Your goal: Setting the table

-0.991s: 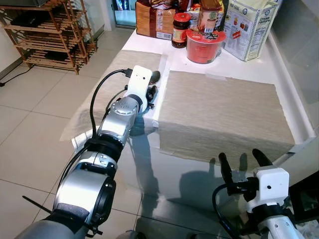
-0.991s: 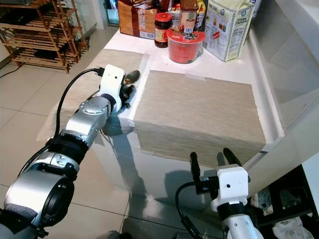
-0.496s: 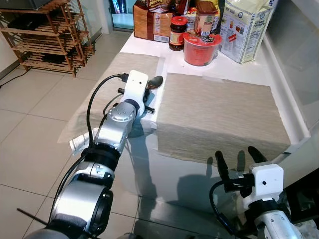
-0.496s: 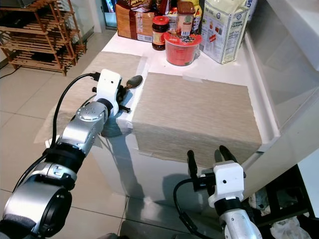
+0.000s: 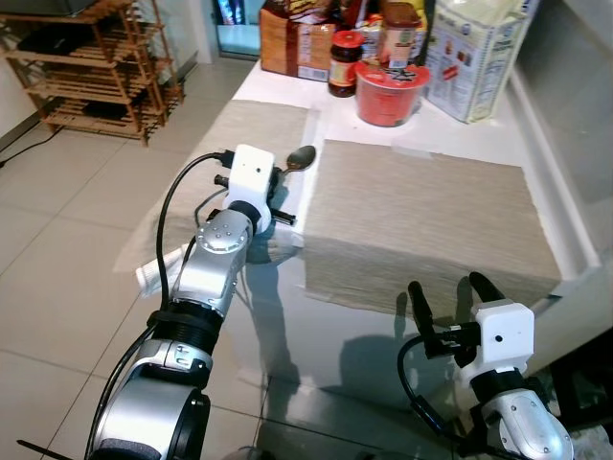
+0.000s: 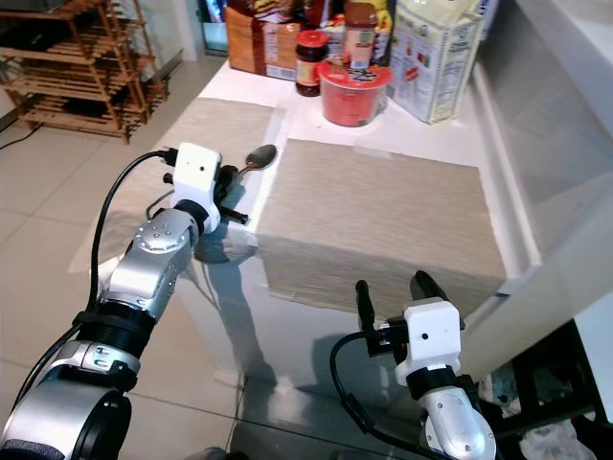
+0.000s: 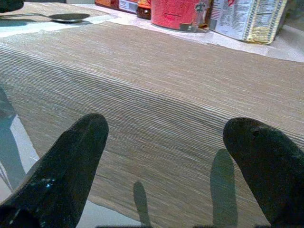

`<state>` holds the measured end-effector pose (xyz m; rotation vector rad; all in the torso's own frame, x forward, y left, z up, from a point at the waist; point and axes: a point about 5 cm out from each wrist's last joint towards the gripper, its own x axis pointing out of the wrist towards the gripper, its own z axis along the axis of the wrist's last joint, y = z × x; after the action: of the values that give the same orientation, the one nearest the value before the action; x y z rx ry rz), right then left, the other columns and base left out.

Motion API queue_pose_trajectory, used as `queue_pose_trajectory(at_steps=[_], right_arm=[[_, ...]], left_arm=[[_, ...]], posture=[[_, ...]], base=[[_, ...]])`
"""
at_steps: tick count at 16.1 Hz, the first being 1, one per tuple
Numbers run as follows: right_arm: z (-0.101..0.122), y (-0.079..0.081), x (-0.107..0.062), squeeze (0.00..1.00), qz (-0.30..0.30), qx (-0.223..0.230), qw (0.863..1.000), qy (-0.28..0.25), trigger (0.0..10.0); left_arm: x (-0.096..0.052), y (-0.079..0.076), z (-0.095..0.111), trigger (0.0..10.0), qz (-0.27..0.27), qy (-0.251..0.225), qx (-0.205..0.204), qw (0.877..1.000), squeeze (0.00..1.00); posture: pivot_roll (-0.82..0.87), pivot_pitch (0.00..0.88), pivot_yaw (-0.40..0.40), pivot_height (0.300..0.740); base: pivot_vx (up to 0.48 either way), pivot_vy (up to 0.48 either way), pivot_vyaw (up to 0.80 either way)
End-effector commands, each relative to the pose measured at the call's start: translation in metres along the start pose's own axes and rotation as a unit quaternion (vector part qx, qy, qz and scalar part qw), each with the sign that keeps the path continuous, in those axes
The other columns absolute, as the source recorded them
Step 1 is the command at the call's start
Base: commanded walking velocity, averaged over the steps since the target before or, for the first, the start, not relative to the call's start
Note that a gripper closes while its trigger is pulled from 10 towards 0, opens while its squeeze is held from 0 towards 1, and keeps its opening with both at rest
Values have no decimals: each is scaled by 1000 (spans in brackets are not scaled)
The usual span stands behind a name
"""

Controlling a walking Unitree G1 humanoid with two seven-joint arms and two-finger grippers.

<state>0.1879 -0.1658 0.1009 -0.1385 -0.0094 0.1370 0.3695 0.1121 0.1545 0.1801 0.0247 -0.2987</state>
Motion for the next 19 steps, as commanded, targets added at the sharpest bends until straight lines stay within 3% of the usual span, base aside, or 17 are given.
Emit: queue_pose_trajectory(at_steps=[1,3,4,6,8,10,12,17,19], right_arm=[[-1,1,1,0,1,-1,1000,-3,10000],[0,1,2,0,-3,0,1000,-6,10000],[0,1,3,0,-4,1,1000,-7,10000],[-1,1,2,0,-5,1,1000,-7,10000],[-2,1,1,0,-6,2,1000,-5,10000],[-2,2,1,0,-5,3,1000,-4,10000],[-2,2,1,0,-3,3,1000,-3,10000],[-3,3,-1,0,-3,4,1000,-2,10000],[-3,3,-1,0,-4,4,1000,-1,10000]], left_arm=[[-1,1,2,10000,3,-2,12,1000,0],[-2,10,7,10000,36,-14,37,999,0],[-2,21,5,10000,69,-3,28,997,0],[-9,46,-2,10000,126,22,63,990,0],[-17,57,-14,10000,140,61,87,984,0],[-24,53,-27,10000,124,98,89,983,0],[-27,42,-29,10000,98,105,71,987,0],[-29,16,-6,10000,34,45,45,997,0],[-28,16,-3,10000,32,37,48,998,0]], posture=[[-147,23,12,736],[-149,21,17,736],[-148,22,21,736],[-148,23,22,736],[-148,23,22,736],[-140,30,21,736],[-135,34,16,736],[-132,45,17,736],[-134,44,18,736]], base=[[0,0,0],[0,0,0],[0,0,0],[0,0,0],[0,0,0],[0,0,0],[0,0,0],[0,0,0],[0,0,0]])
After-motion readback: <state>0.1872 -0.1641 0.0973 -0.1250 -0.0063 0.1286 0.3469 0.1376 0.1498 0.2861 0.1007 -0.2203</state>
